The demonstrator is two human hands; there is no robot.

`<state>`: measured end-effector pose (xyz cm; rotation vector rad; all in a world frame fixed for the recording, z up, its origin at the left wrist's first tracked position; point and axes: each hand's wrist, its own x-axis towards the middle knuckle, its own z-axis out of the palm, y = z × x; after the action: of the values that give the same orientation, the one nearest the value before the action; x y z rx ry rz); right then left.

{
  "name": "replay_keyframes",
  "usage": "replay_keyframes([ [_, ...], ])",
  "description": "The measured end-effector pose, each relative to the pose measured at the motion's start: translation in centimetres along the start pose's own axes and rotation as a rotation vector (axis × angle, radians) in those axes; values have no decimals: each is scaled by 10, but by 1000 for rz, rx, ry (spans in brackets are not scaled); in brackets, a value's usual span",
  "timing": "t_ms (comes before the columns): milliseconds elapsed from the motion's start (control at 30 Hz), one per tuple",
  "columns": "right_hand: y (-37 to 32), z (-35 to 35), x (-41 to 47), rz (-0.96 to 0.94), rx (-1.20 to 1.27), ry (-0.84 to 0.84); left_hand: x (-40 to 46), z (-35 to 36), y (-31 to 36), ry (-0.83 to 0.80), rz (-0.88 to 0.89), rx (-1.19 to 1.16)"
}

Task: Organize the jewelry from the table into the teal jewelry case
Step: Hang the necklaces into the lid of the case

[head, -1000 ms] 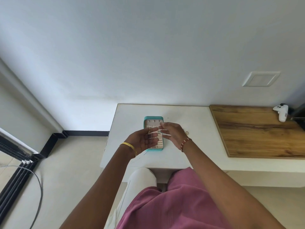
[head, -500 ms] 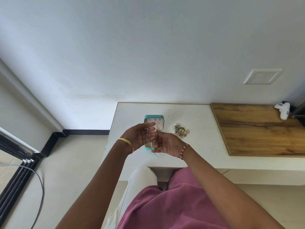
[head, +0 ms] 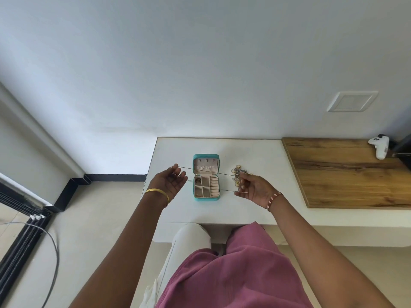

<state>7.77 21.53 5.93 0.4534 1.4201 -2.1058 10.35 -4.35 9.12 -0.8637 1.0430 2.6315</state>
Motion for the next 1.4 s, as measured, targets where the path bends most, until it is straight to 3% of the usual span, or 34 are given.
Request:
replay_keyframes([
  [300, -4, -6, 4, -107, 404, 48, 4, -7, -20, 62, -38, 138],
  [567, -9, 8, 4, -152, 329, 111, 9, -7, -34, 126, 7, 317],
  [867, -25, 8, 7, -176, 224, 118, 4, -20, -36, 90, -116, 302],
  [1133, -27, 38, 10, -222, 4, 80, 8, -23, -41, 61, -200, 224],
  [1400, 12, 56, 27, -167, -498, 37, 23, -11, -52, 7, -233, 200],
])
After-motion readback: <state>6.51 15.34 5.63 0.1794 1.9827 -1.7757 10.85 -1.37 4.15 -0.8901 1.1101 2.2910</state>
